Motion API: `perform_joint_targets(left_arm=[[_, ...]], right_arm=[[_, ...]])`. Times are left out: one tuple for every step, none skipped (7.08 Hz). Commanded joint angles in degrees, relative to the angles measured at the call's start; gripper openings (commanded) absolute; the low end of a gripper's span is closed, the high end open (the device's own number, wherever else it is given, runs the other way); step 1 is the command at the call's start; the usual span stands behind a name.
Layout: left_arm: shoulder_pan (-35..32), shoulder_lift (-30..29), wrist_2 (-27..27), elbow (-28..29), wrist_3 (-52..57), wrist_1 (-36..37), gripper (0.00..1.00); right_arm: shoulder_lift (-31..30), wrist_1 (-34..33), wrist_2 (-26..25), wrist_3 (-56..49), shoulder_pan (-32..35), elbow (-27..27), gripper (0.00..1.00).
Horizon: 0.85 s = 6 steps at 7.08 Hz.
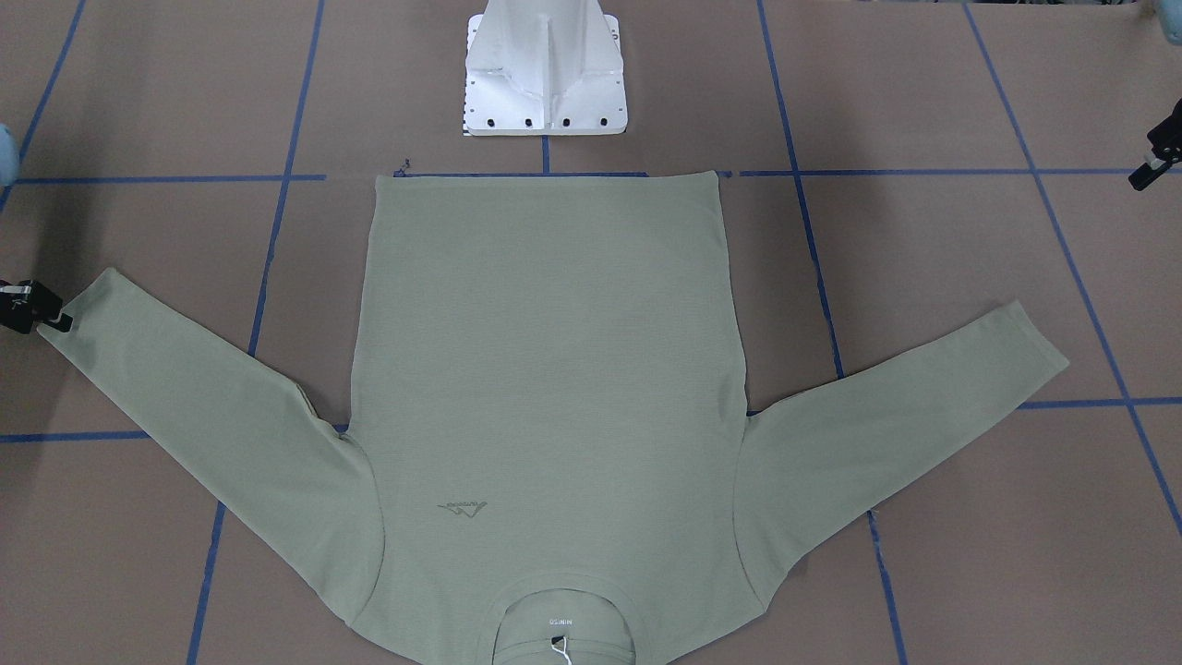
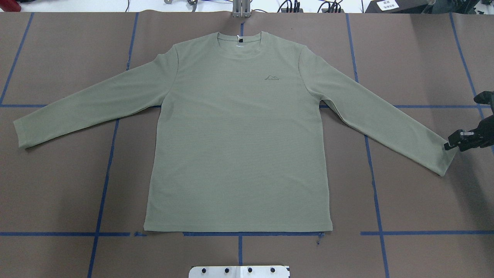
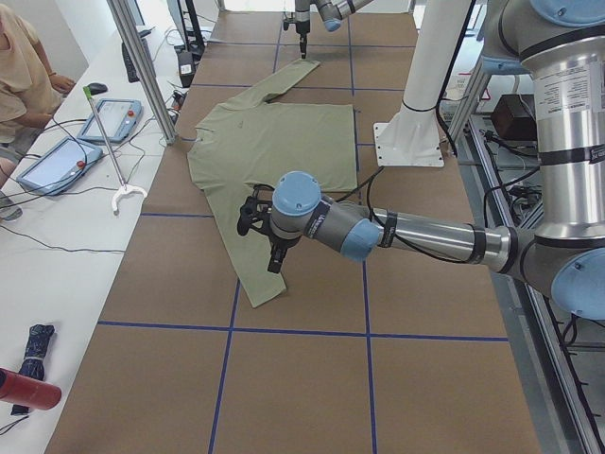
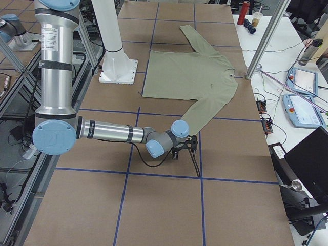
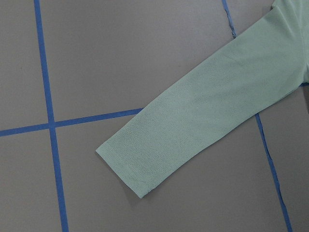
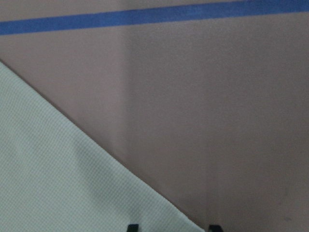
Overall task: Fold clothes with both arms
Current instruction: 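Grasp the sleeve cuff nearest the right gripper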
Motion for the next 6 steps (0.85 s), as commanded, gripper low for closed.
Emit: perform_joint_targets(left_arm=[[-0.03, 0.10, 0.00, 0.00, 0.23, -0.01, 1.00], [-0.03, 0.10, 0.00, 0.00, 0.24, -0.01, 1.00], [-0.11, 0.19, -0.09, 0.00, 0.24, 0.08, 1.00], [-0.11, 0.19, -0.09, 0.00, 0.24, 0.08, 1.00], [-0.11, 0.19, -0.09, 0.00, 0.24, 0.08, 1.00], [-0.20, 0.19, -0.52, -0.08, 0.24, 0.08, 1.00]], right_arm=[[-0.05, 0.00, -0.11, 0.00, -0.06, -0.24, 0.30], [-0.05, 0.09, 0.42, -0.09, -0.06, -0.76, 0.12], [-0.14, 0.09, 0.60, -0.09, 0.03, -0.68, 0.00], [-0.14, 0.09, 0.86, -0.09, 0.03, -0.42, 0.00], [-0.14, 0.09, 1.47, 0.00, 0.12, -0.07, 0.00], [-0.31, -0.43, 2.26, 0.09, 0.21, 2.46, 0.00]])
